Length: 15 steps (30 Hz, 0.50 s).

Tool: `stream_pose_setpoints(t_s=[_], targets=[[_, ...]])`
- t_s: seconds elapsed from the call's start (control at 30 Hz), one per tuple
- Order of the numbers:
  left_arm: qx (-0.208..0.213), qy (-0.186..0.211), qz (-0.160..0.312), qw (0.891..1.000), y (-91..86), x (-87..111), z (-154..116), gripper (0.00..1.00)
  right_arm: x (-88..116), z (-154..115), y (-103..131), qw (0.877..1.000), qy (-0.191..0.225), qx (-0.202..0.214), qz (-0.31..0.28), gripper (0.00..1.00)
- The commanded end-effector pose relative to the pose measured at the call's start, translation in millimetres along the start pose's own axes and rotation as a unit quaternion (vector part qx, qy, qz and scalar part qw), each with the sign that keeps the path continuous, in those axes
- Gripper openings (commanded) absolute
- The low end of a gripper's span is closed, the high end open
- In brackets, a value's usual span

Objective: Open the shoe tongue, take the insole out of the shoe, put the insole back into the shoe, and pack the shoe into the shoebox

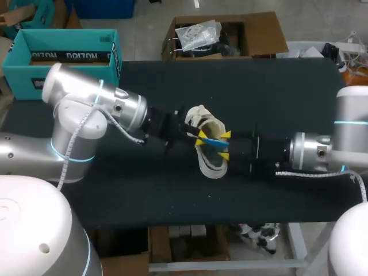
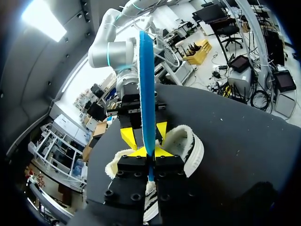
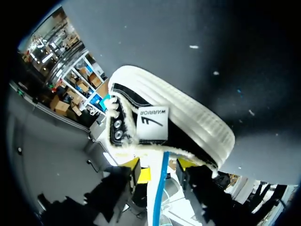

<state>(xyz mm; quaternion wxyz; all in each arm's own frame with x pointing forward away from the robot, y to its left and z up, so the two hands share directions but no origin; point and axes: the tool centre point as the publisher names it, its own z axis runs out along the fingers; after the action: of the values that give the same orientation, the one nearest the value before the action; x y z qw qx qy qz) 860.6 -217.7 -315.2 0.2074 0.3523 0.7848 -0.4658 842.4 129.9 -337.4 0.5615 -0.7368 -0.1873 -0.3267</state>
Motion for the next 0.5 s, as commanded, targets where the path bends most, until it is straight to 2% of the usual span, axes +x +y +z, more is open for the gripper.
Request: stream_pose_setpoints(t_s=[0.03, 0.23, 0.27, 0.37, 0.4, 0.5], targets=[[-0.001, -0.007, 0.001, 1.0, -0.1, 4.3, -2, 0.0, 3, -10, -23, 1.0, -0.007, -0.024, -0.01, 0.53], [-0.005, -0.007, 0.005, 1.0, -1.7, 6.0, 0, 0.0, 1, -5, -31, 1.0, -0.015, -0.014, -0.018, 0.43], [-0.005, -0.007, 0.006, 1.0, -1.9, 6.2, 0, 0.0, 1, -4, -31, 1.0, -0.015, -0.011, -0.018, 0.38], [-0.005, -0.008, 0.008, 1.0, -2.8, 6.6, -1, 0.0, -1, -1, -31, 1.0, -0.019, -0.006, -0.018, 0.04], [-0.005, -0.008, 0.01, 1.0, -3.2, 6.7, -1, 0.0, -2, 1, -31, 1.0, -0.021, -0.004, -0.018, 0.0], [-0.006, -0.008, 0.019, 1.0, -5.8, 7.1, -3, 0.0, -4, 4, -31, 0.999, -0.03, -0.001, -0.023, 0.0]])
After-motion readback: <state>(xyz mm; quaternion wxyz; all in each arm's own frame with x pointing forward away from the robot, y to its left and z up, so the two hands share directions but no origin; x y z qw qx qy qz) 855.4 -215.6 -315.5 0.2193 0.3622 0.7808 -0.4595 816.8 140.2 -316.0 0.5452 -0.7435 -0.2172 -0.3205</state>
